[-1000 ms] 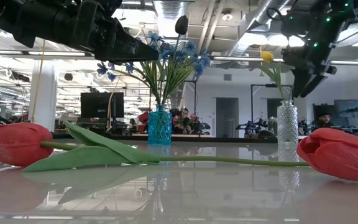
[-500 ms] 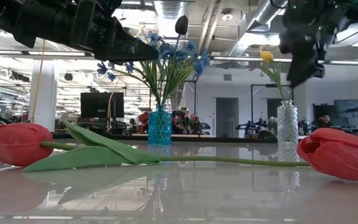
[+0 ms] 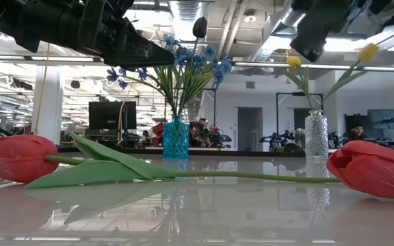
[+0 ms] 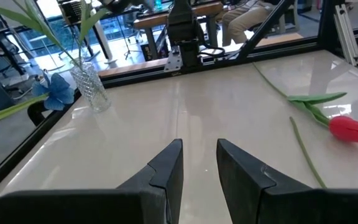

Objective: Sort flowers into vase by color
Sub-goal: Put the right red flower into the transparent vase

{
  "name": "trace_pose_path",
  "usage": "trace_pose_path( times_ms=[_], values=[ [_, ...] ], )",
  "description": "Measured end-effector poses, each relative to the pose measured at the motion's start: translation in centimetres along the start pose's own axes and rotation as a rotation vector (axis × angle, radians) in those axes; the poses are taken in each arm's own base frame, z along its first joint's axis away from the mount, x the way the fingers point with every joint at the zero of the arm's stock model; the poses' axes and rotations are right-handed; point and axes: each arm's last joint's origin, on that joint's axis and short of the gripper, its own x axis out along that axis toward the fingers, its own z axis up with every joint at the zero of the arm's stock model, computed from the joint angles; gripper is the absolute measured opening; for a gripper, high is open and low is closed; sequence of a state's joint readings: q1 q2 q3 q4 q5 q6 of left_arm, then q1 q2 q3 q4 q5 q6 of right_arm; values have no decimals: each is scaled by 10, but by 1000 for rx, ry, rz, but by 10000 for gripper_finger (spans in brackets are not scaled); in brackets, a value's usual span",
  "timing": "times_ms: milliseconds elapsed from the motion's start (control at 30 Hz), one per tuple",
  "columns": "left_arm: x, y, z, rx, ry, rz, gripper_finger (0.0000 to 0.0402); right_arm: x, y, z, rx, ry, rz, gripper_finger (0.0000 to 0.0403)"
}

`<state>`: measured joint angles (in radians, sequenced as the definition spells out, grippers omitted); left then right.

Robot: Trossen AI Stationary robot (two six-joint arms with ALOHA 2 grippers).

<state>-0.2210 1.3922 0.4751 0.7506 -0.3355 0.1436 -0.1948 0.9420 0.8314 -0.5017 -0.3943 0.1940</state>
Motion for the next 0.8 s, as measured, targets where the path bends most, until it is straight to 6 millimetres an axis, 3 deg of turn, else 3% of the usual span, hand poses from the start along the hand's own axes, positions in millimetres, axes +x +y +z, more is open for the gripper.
trace_pose_path(
  times_ms=[300,800],
  values=[
    [0,0,0,-2,-1,-1,87,40,42,-17,-106,163,128,196],
    [0,-2,1,-12,-14,-53,87,107,101,-87,-88,617,185,196]
  ],
)
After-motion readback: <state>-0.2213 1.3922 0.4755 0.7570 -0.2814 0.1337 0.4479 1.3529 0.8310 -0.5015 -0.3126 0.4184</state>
